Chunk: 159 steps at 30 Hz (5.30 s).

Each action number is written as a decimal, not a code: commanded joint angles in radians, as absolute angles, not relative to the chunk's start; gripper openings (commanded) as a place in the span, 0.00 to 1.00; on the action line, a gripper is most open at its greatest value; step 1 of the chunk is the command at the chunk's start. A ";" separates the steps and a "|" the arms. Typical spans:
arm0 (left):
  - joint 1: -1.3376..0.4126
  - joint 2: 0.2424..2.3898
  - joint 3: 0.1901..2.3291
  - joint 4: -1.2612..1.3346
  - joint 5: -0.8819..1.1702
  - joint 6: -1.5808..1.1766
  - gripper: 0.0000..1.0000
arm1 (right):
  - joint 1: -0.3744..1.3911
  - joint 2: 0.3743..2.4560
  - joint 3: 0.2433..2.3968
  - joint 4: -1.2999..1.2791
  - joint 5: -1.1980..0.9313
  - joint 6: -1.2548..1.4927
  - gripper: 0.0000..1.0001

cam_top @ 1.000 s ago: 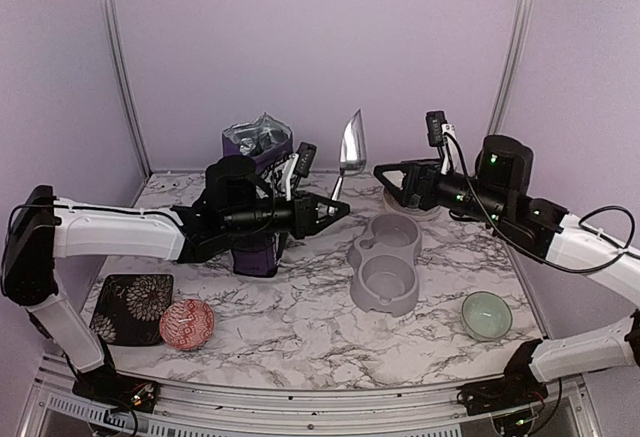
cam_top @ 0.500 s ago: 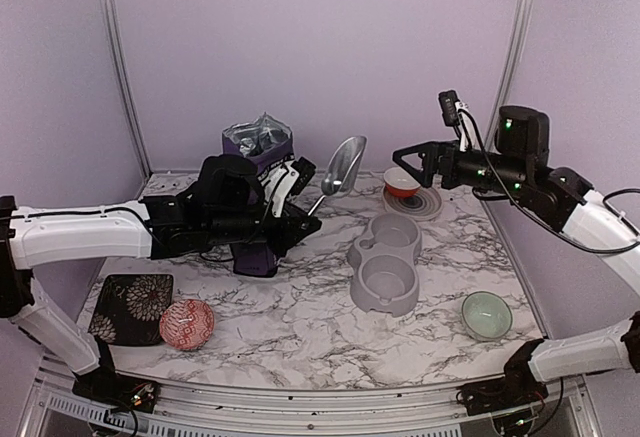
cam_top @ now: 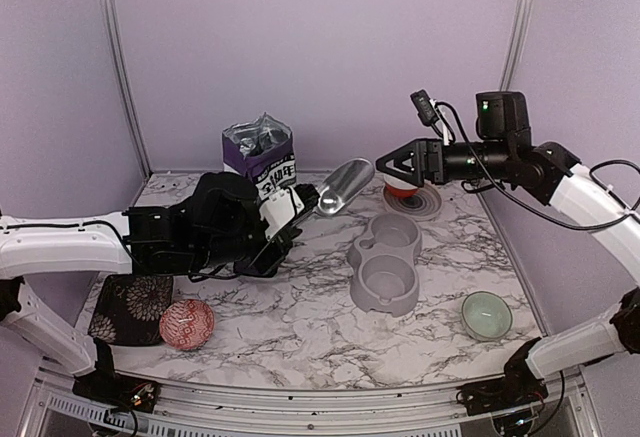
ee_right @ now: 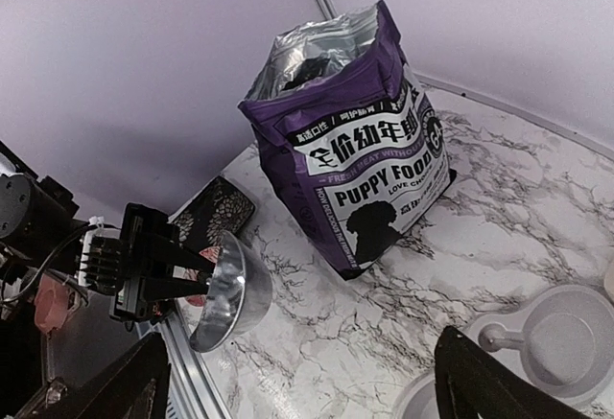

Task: Serve the pet food
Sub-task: Pass from the left arm to the right, then pass from the right arm to the left

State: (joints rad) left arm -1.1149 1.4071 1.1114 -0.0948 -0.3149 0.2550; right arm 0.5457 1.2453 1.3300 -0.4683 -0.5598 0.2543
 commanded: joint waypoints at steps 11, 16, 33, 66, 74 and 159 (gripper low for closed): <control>-1.140 1.372 1.009 -0.006 -0.480 0.543 0.00 | 0.540 1.340 1.372 -0.569 -0.777 0.203 0.91; -1.141 1.377 0.958 0.068 -0.527 0.613 0.00 | 0.540 1.357 1.357 -0.552 -0.885 0.203 0.91; -1.141 1.438 0.965 0.113 -0.517 0.620 0.00 | 0.575 1.442 1.261 -0.472 -0.870 0.220 0.73; -1.147 1.460 0.989 0.082 -0.505 0.596 0.04 | 0.608 1.532 1.246 -0.376 -0.971 0.208 0.00; -1.147 1.469 1.008 0.049 -0.503 0.558 0.42 | 0.568 1.480 1.201 -0.319 -0.927 0.224 0.00; -0.822 1.385 1.176 0.286 0.540 -0.245 0.33 | 0.629 1.355 0.995 0.433 -0.720 0.495 0.00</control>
State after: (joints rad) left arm -0.8265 1.3853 1.1603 0.2794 0.5621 -0.2508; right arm 0.6193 1.3540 0.9386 0.4500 -0.7475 0.5224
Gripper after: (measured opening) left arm 0.338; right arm 0.062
